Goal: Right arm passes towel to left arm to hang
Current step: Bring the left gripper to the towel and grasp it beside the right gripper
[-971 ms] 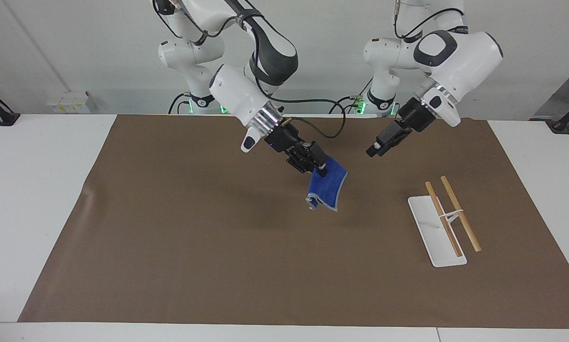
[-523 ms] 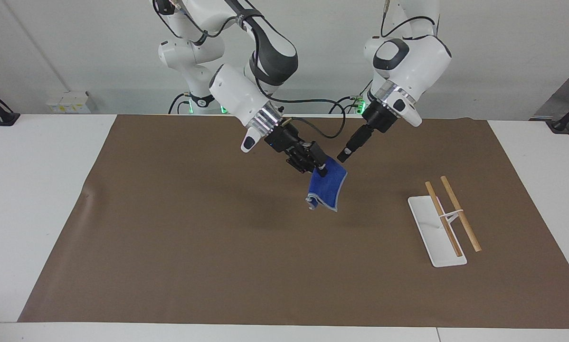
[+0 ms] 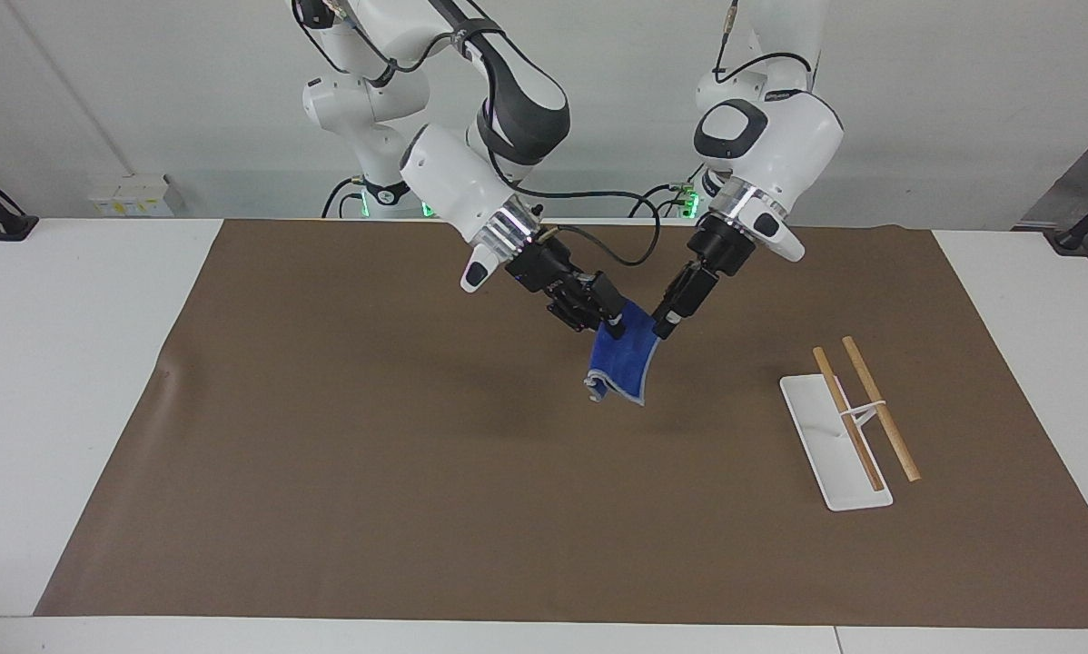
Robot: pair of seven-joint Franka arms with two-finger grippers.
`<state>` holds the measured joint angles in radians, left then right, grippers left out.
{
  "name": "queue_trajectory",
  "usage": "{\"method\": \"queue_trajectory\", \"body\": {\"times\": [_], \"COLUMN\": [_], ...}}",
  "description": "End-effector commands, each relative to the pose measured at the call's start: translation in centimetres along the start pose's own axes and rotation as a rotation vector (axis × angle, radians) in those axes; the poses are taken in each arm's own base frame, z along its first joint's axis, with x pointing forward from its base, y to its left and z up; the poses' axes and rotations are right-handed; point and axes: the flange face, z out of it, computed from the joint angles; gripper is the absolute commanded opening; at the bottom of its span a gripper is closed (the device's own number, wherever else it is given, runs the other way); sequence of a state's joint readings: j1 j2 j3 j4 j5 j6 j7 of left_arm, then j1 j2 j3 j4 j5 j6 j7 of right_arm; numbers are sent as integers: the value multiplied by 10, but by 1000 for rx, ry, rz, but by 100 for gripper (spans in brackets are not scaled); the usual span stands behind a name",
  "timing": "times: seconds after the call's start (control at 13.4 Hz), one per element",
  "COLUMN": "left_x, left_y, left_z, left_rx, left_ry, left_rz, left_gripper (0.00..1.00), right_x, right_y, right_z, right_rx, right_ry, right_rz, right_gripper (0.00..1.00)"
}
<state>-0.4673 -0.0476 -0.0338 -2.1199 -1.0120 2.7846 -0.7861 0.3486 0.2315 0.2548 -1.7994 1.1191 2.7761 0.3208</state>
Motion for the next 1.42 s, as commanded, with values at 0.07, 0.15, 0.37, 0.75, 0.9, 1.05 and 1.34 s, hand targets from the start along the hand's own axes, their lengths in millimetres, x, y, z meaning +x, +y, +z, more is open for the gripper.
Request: {"method": "queue_trajectory", "body": {"times": [0.07, 0.15, 0.37, 0.75, 0.9, 1.05, 1.34], "left_x": [-10, -15, -17, -11, -10, -9, -8], "left_y": [0, -3, -6, -8, -7, -8, -7], "left_z": [10, 13, 23, 26, 26, 26, 26], "left_rx": [-28, -22, -36, -31, -31, -30, -26], "left_ry": [0, -6, 23, 32, 34, 36, 37], "left_rz": [-31, -30, -27, -31, -26, -22, -10], "left_gripper": [100, 100, 100, 82, 60, 43, 22], "right_x": [1, 0, 0, 1, 1, 0, 1], "right_y": [2, 2, 2, 2, 2, 2, 3], "right_z": [-1, -1, -1, -2, -2, -2, -2], "right_rx": [5, 5, 6, 4, 4, 5, 4], "right_ry": [3, 1, 2, 3, 3, 2, 3], "right_rz": [13, 13, 12, 12, 10, 9, 10], "right_gripper": [0, 0, 0, 0, 0, 0, 0]}}
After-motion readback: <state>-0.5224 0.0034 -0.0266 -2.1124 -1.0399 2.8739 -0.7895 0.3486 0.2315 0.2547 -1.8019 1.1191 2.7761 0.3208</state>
